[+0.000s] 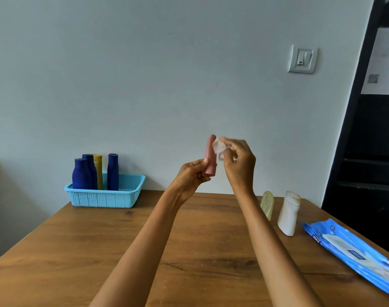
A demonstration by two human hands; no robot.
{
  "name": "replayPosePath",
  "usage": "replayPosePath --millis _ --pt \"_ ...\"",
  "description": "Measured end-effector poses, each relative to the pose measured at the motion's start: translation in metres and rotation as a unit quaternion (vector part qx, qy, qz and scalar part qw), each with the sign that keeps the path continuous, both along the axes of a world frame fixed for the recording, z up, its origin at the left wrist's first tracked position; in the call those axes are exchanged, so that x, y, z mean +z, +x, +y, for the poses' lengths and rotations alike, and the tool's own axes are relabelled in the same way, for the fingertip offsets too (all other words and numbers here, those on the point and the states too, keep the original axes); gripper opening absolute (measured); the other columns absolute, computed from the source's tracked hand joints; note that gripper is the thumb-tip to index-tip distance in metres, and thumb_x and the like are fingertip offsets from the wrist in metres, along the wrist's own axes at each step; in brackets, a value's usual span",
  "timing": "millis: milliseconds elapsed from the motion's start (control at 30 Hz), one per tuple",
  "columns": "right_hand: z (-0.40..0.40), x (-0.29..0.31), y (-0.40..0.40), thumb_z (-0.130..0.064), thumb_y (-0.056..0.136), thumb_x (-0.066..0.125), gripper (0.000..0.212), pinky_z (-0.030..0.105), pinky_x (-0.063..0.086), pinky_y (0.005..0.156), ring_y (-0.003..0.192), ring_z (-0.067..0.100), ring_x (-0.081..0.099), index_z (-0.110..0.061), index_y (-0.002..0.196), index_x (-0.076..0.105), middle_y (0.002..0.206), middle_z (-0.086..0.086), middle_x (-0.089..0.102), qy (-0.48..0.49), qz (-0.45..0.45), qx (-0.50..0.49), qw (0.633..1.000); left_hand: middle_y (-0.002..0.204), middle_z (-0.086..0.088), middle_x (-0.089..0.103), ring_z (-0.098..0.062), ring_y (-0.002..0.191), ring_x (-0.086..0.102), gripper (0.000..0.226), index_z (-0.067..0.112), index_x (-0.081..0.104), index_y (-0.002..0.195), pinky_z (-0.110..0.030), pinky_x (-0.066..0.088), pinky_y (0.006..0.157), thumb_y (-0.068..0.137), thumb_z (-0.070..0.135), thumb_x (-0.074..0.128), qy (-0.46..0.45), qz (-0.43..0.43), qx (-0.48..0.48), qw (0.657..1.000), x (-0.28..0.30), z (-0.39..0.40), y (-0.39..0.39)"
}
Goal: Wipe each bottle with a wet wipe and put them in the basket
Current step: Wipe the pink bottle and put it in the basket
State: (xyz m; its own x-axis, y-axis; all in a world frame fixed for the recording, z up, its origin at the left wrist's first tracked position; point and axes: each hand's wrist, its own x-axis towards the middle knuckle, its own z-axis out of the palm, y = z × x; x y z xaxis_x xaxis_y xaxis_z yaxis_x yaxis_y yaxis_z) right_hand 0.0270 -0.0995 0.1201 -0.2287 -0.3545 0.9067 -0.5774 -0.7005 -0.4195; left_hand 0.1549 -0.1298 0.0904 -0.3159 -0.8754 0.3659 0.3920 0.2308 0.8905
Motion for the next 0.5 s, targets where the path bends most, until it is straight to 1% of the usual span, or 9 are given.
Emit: replayPosePath --millis 33,100,167,200,267,333,400,467,500 --pt "-0.001 0.001 0.001 -0.003 0.089 0.051 0.031 -0.002 0.038 0.081 0.106 0.013 0.056 -0.004 0.117 0.063 0.117 0.011 0.059 -0.006 0.012 -0.001 1.000 0.080 -0.003 0.069 -0.014 0.074 0.059 0.019 0.007 0.066 0.092 -0.025 0.047 0.072 0.096 0.017 0.051 -0.003 -0.009 -0.003 1.000 -0.001 0.001 -0.001" --pt "-0.005 -0.002 0.004 -0.016 0.093 0.046 0.038 -0.003 0.030 0.092 0.124 0.016 0.044 -0.008 0.130 0.054 0.134 0.012 0.049 0.019 0.085 0.005 0.996 0.072 -0.001 0.067 -0.014 0.072 0.059 0.020 0.008 0.067 0.088 -0.026 0.046 0.073 0.096 0.015 0.050 -0.010 -0.020 -0.009 1.000 -0.002 0.001 -0.003" --pt "-0.008 -0.009 0.009 -0.028 0.095 0.042 0.043 0.005 0.027 0.100 0.131 0.016 0.035 -0.014 0.135 0.051 0.143 0.007 0.044 0.055 0.151 0.006 0.987 0.073 -0.005 0.062 -0.016 0.073 0.058 0.020 0.006 0.067 0.087 -0.032 0.045 0.079 0.095 0.014 0.050 -0.019 -0.026 -0.008 0.999 -0.003 0.000 -0.003" --pt "-0.009 -0.013 0.011 -0.032 0.095 0.042 0.043 0.011 0.030 0.101 0.131 0.015 0.035 -0.016 0.135 0.051 0.144 0.004 0.044 0.058 0.163 0.003 0.985 0.077 -0.008 0.060 -0.018 0.075 0.056 0.019 0.004 0.066 0.090 -0.034 0.045 0.081 0.095 0.014 0.050 -0.022 -0.026 -0.005 0.999 -0.004 -0.002 -0.002" --pt "-0.008 -0.017 0.014 -0.032 0.095 0.046 0.038 0.017 0.041 0.094 0.121 0.013 0.045 -0.015 0.126 0.060 0.134 0.001 0.055 0.031 0.153 -0.001 0.988 0.074 -0.007 0.059 -0.018 0.073 0.055 0.019 0.003 0.064 0.091 -0.035 0.044 0.081 0.096 0.014 0.050 -0.016 -0.013 0.000 1.000 -0.003 -0.001 0.000" --pt "-0.007 -0.019 0.015 -0.028 0.093 0.052 0.028 0.022 0.051 0.076 0.099 0.014 0.059 -0.010 0.105 0.070 0.108 0.001 0.067 -0.015 0.130 -0.007 0.991 0.066 0.000 0.062 -0.015 0.071 0.057 0.020 0.005 0.063 0.088 -0.032 0.045 0.080 0.097 0.014 0.048 -0.009 0.018 0.002 1.000 -0.002 0.001 0.003" --pt "-0.004 -0.019 0.015 -0.025 0.091 0.055 0.025 0.026 0.051 0.061 0.078 0.013 0.062 -0.007 0.086 0.071 0.087 0.001 0.067 -0.028 0.104 0.008 0.994 0.068 0.000 0.066 -0.015 0.073 0.060 0.021 0.006 0.063 0.090 -0.030 0.047 0.080 0.097 0.015 0.046 -0.006 0.031 0.003 0.999 0.000 0.002 0.005" --pt "-0.002 -0.018 0.013 -0.028 0.088 0.053 0.030 0.029 0.049 0.055 0.067 0.012 0.060 -0.006 0.075 0.069 0.077 0.000 0.065 -0.022 0.080 0.024 0.996 0.076 -0.005 0.066 -0.018 0.077 0.060 0.022 0.005 0.065 0.092 -0.030 0.047 0.080 0.097 0.017 0.046 -0.001 0.042 -0.009 0.999 0.000 0.002 0.005" --pt "-0.002 -0.017 0.012 -0.028 0.087 0.052 0.031 0.030 0.049 0.055 0.066 0.012 0.060 -0.006 0.072 0.068 0.076 0.001 0.065 -0.023 0.063 0.028 0.997 0.080 -0.007 0.065 -0.018 0.078 0.059 0.023 0.005 0.065 0.093 -0.029 0.048 0.079 0.097 0.018 0.046 0.005 0.045 -0.019 0.999 0.000 0.002 0.006"
